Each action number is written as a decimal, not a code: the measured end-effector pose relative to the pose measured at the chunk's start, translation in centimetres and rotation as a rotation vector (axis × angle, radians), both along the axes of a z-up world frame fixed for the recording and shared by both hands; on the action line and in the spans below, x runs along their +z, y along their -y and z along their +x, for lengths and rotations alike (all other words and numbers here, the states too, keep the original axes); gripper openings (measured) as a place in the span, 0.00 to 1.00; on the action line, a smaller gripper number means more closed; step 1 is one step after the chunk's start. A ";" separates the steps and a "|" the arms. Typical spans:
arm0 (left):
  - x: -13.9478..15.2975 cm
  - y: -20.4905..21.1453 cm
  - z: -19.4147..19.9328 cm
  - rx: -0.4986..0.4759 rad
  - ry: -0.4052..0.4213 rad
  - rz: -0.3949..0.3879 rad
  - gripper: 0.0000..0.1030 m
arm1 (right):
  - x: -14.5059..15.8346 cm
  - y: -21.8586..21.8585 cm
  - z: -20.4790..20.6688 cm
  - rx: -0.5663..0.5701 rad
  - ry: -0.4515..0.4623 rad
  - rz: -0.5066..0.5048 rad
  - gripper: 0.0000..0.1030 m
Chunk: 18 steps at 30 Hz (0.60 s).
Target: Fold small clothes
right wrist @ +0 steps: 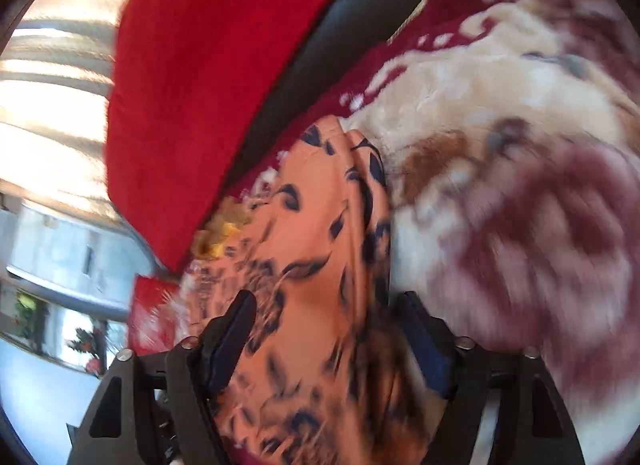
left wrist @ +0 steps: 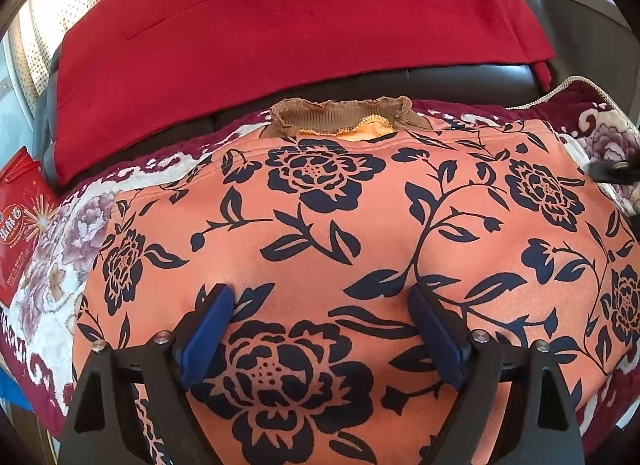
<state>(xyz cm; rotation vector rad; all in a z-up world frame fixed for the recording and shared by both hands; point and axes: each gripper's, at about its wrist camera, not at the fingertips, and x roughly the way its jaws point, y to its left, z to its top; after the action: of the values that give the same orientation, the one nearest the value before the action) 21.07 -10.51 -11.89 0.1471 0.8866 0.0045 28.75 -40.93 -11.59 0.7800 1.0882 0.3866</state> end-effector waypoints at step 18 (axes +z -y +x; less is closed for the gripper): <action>1.4 -1.9 -0.7 -0.003 0.012 -0.125 0.90 | 3.3 2.1 -17.1 -0.403 0.213 0.211 0.92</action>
<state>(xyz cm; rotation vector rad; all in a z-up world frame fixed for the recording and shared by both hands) 20.36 -8.65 -10.50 0.0317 0.8724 -0.0525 11.63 -43.04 -8.30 1.0952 0.6761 0.2356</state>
